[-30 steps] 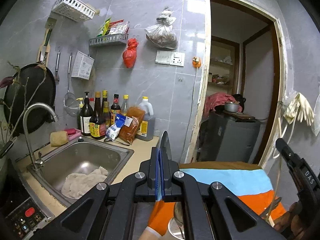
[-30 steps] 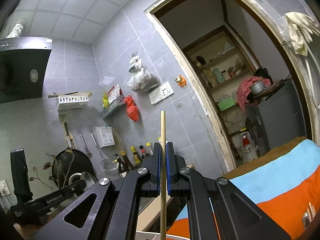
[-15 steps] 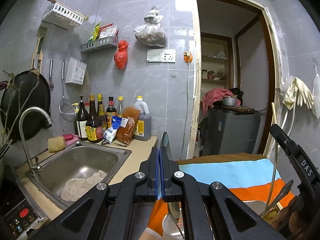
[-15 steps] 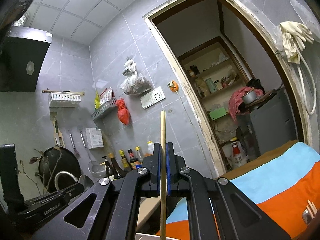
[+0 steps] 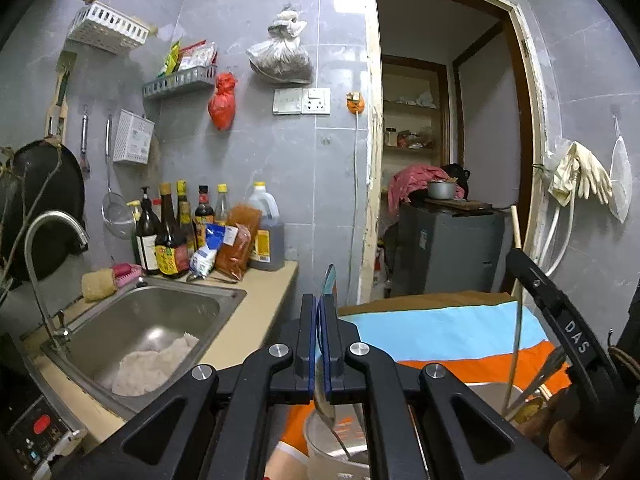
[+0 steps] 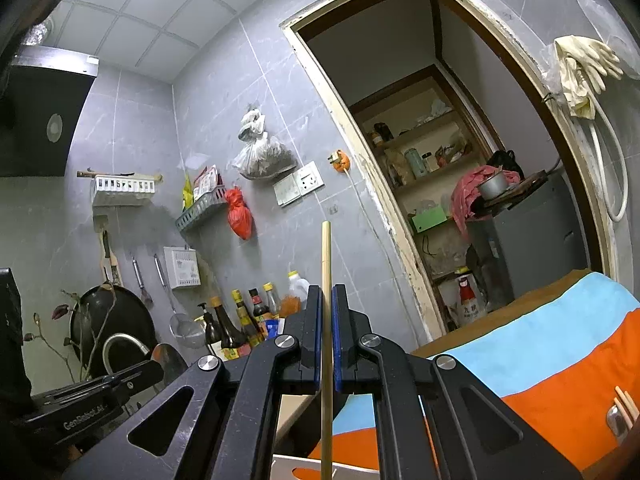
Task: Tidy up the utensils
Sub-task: 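Carry the spoon with the left tool while the right tool carries the chopstick to the basket, then open both tools over the white basket to drop the spoon and chopstick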
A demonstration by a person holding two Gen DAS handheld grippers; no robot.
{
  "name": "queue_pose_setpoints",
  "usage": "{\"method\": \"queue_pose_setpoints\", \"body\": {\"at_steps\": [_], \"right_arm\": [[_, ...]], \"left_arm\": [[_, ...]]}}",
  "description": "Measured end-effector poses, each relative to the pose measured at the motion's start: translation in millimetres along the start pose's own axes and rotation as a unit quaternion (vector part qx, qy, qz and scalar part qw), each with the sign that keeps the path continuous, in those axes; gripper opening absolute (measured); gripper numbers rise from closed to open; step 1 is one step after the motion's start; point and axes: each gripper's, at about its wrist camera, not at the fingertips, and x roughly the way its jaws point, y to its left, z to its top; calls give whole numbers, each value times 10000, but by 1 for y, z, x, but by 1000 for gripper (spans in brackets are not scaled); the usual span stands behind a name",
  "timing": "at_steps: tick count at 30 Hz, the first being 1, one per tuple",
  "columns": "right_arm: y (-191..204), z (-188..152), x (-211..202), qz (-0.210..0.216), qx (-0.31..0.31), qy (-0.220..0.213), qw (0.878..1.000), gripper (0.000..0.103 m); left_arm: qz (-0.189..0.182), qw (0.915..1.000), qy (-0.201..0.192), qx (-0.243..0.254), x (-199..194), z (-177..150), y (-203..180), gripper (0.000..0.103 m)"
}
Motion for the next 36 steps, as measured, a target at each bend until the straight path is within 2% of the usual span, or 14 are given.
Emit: {"method": "queue_pose_setpoints", "body": {"at_steps": [15, 18, 23, 26, 29, 31, 36], "right_arm": [[-1, -9, -4, 149, -102, 346, 9992, 6], [1, -8, -6, 184, -170, 489, 9985, 15], [4, -2, -11, 265, -169, 589, 9978, 19], [3, 7, -17, 269, -105, 502, 9983, 34], [1, 21, -22, 290, -61, 423, 9987, 35], [0, 30, -25, 284, -100, 381, 9988, 36], [-6, 63, -40, 120, -184, 295, 9993, 76]], "left_arm": [[-191, 9990, 303, -274, -2, -7, 4, 5], [-338, 9978, 363, -441, -3, -7, 7, 6], [-656, 9940, 373, -788, -6, -6, 12, 6], [-817, 9910, 377, -990, -7, -4, 15, 8], [-885, 9885, 331, -1178, -9, -1, 18, 22], [-935, 9867, 243, -1307, -13, 1, 19, 37], [-1038, 9847, 32, -1401, -23, 11, 8, 59]]}}
